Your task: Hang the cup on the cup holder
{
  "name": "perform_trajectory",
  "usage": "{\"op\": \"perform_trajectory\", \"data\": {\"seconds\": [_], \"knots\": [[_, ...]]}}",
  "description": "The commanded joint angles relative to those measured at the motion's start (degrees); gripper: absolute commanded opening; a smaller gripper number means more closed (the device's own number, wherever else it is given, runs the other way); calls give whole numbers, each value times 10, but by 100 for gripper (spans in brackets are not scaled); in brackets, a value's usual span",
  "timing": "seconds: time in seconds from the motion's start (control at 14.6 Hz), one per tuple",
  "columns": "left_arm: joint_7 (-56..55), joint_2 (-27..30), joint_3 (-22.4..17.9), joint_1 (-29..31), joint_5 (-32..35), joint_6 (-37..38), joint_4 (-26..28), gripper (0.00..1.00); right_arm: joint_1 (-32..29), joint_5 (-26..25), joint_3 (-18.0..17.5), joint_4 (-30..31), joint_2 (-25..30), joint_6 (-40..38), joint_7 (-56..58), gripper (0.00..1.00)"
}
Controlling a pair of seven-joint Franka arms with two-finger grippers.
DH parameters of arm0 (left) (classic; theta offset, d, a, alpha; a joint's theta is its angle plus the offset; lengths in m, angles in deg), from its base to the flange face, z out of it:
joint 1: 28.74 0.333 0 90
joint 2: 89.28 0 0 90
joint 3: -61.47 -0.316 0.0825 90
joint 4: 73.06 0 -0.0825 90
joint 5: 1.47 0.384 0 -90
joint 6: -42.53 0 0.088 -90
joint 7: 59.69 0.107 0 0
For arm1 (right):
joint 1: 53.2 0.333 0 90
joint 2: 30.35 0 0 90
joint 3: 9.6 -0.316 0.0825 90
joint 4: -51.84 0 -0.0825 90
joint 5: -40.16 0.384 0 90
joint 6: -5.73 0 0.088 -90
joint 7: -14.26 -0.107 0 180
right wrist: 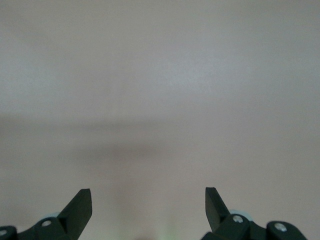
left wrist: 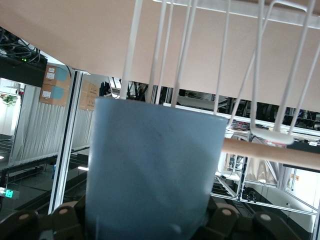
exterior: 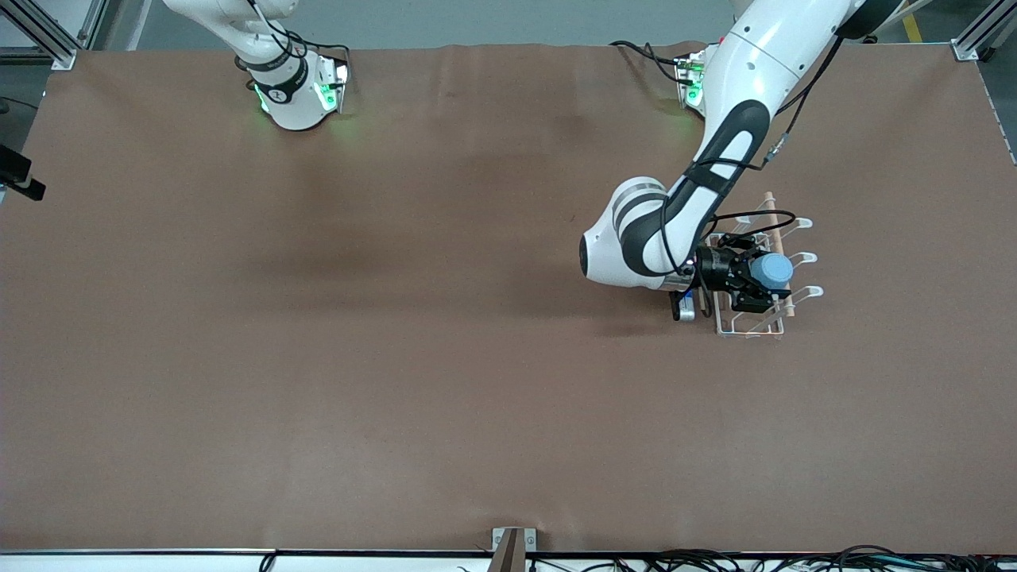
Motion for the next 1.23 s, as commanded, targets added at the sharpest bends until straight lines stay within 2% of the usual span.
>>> {"op": "perform_trajectory", "data": {"seconds": [0.0,0.07,0.2,0.41,0.61,0.89,1.16], "knots": [[-16,-13,1,5,16,-13,-4,42,-9,-8,-11,49,35,18,-9,100],[-16,-15,1,5,16,-18,-4,49,-10,-8,-11,46,34,19,-11,100],[-17,-15,2,9,16,-22,-5,100,-10,-7,-10,45,33,21,-13,100],[-14,-5,4,17,15,-22,-9,100,-12,2,-10,45,32,30,-12,100],[-17,36,5,20,0,-16,-25,100,-12,2,-10,45,32,31,-12,100],[-34,98,4,50,-113,-15,-120,100,-14,-1,-9,45,28,32,-14,100],[-78,123,4,63,-218,-15,-227,100,-13,-3,-8,45,27,37,-38,100]]}}
